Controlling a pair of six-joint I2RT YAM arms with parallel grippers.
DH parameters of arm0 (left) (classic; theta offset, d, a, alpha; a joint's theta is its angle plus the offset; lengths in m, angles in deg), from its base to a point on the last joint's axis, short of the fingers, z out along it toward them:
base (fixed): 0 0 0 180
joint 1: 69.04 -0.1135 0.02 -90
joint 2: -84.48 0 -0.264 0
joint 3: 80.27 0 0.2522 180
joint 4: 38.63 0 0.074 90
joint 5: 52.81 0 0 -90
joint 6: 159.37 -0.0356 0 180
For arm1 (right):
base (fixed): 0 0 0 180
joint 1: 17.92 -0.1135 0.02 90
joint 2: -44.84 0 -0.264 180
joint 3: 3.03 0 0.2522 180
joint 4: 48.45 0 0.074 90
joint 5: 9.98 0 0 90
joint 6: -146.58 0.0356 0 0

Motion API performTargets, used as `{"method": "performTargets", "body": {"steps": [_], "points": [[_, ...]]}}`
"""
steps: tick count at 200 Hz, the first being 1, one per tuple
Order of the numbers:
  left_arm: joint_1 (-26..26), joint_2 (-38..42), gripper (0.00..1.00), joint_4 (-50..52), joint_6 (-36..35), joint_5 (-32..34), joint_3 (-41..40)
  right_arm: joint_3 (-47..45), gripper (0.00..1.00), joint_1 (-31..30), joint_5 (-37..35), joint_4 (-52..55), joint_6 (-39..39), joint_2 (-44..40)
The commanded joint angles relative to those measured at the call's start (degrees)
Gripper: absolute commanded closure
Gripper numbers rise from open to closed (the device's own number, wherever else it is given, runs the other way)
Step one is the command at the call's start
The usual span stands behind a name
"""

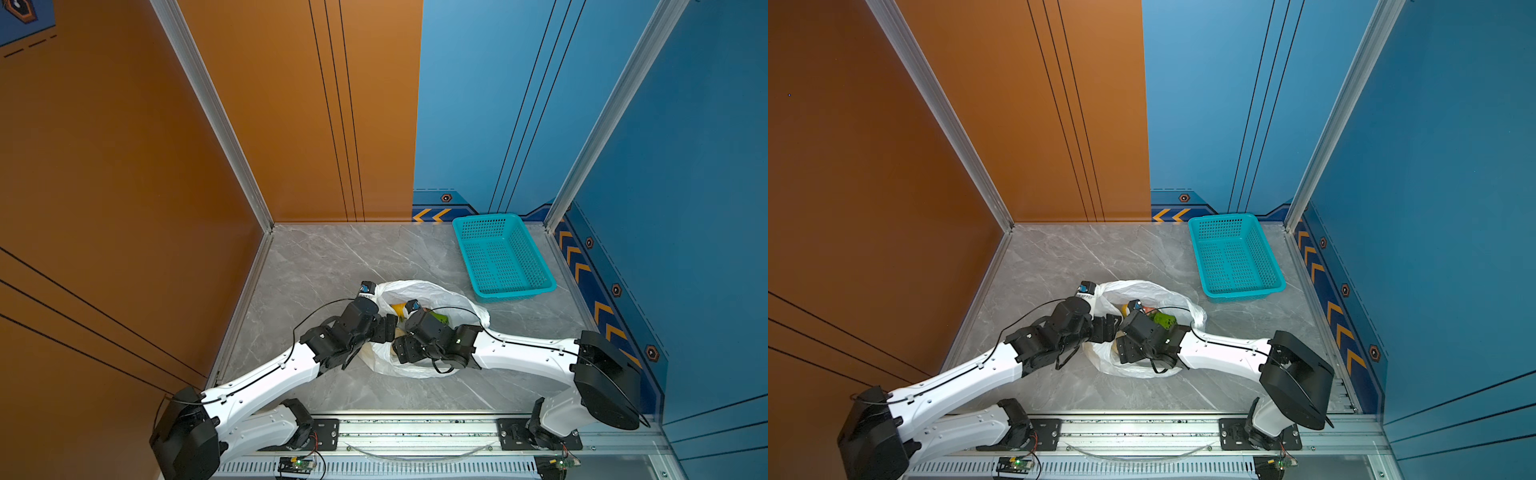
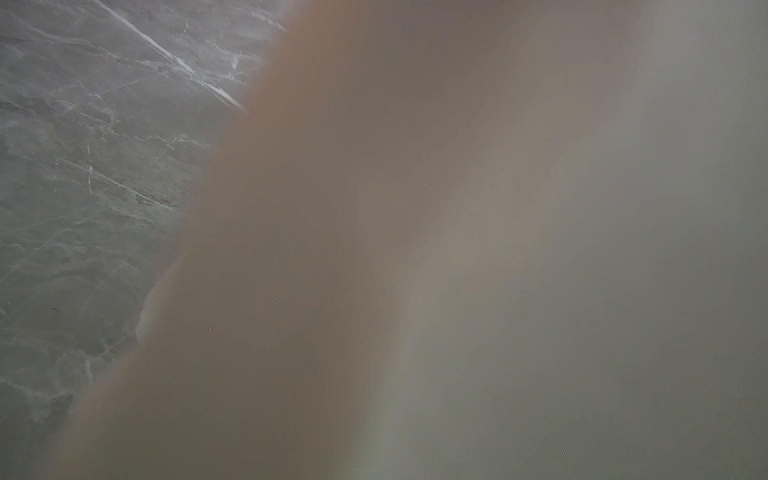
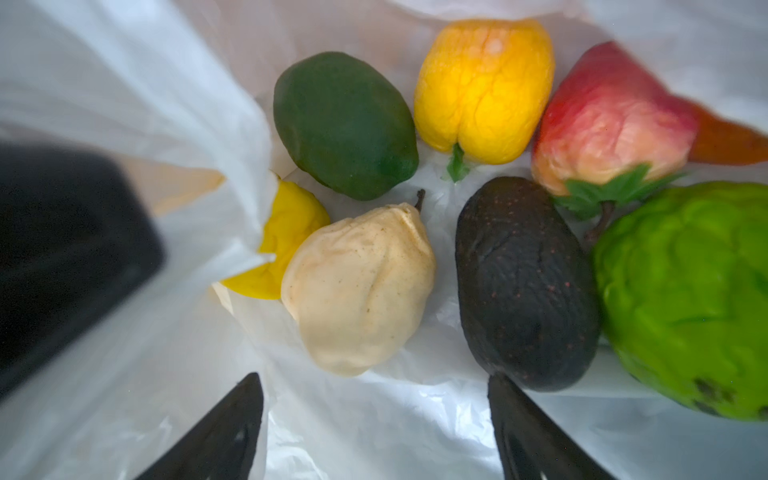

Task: Untie the knot of the plastic bag and take out the fruit
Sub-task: Open the plastic bag at the center of the table.

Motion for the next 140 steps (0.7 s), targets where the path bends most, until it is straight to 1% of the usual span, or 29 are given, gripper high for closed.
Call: {"method": "performTargets", "body": {"steps": [1,12,28,54,70,87,114,140], "points": [[0.68,-3.12,0.16,3.21,1.71,0.89,2.6,-0.74,0.14,0.24,-1.33,2.33,0.78,-1.48],[0.91,-4.71,0.19,3.2,1.98,1.85,3.5,-0.81,0.14,0.14,-1.41,2.38,0.94,-1.5],[1.12,-6.78,0.29,4.31,2.09,3.9,4.9,-0.96,0.14,0.09,-1.8,2.7,1.25,-1.82],[1.75,-9.31,0.56,12.17,1.68,9.51,8.41,-2.11,0.14,0.5,-2.88,3.54,1.75,-3.39],[2.03,-9.41,0.7,16.65,0.93,12.05,9.48,-3.28,0.13,1.08,-3.7,4.23,2.22,-4.69],[2.2,-8.07,0.83,18.86,0.78,13.53,8.87,-4.61,0.13,1.99,-4.39,4.93,2.7,-6.28],[2.37,-5.13,1.0,20.52,1.17,15.29,6.91,-6.39,0.11,3.16,-6.43,6.92,3.57,-8.51],[3.24,-2.23,1.0,20.53,1.74,17.58,4.22,-6.92,0.09,3.7,-6.16,7.69,3.57,-10.02]]}}
